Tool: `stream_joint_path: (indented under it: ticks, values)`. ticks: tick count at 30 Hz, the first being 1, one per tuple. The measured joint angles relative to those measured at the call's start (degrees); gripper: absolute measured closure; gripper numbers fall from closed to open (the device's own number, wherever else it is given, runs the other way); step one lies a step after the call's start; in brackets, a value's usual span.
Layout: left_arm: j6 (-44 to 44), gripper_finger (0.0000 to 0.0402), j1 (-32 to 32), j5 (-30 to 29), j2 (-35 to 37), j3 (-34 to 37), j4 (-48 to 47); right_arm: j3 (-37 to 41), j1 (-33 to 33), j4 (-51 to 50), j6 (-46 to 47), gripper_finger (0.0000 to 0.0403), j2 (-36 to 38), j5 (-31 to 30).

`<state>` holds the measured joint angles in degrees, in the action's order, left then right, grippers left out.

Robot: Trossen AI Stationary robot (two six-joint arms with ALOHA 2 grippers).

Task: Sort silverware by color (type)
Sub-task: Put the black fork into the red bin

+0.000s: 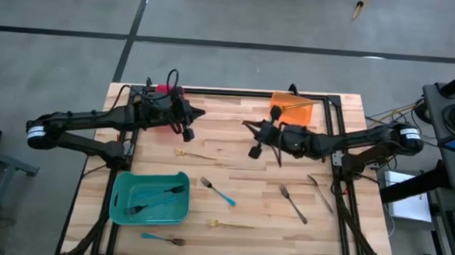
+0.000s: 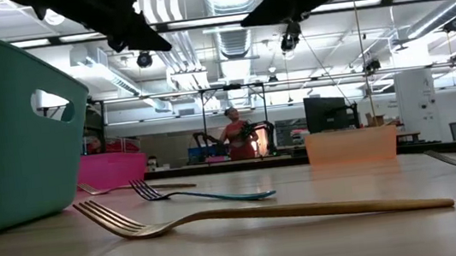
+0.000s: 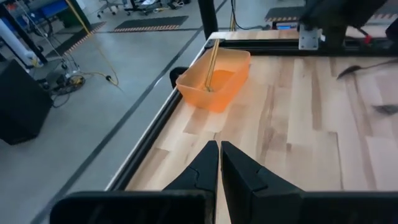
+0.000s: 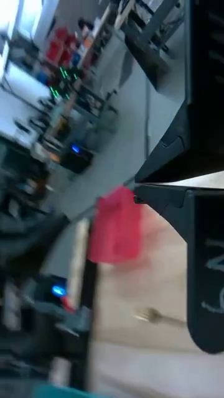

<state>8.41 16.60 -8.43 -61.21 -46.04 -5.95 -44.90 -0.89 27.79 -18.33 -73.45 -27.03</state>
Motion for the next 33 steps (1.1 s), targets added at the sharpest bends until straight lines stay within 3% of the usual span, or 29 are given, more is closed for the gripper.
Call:
stream_joint_path:
  ticks: [8,12,21,33]
  values:
    - [-2.75,0.0402,-0.02,1.94,-4.55,0.00,2.57,3.67,-2.54,13.54,1.81,0.0394,-2.58,3.75]
    - [-4.20,0.0402,-0.07,2.01,-7.48,0.00,6.21,4.13,-2.54,14.20,1.82,0.0394,-3.60,4.79]
    - [-9.90,0.0402,-0.10,2.03,-11.65,0.00,14.02,4.20,-2.14,9.59,4.46,0.0394,-3.69,4.96]
    - [-12.50,0.0402,-0.66,2.01,-11.06,0.00,15.15,4.15,7.04,-10.44,22.98,0.0394,0.98,5.11]
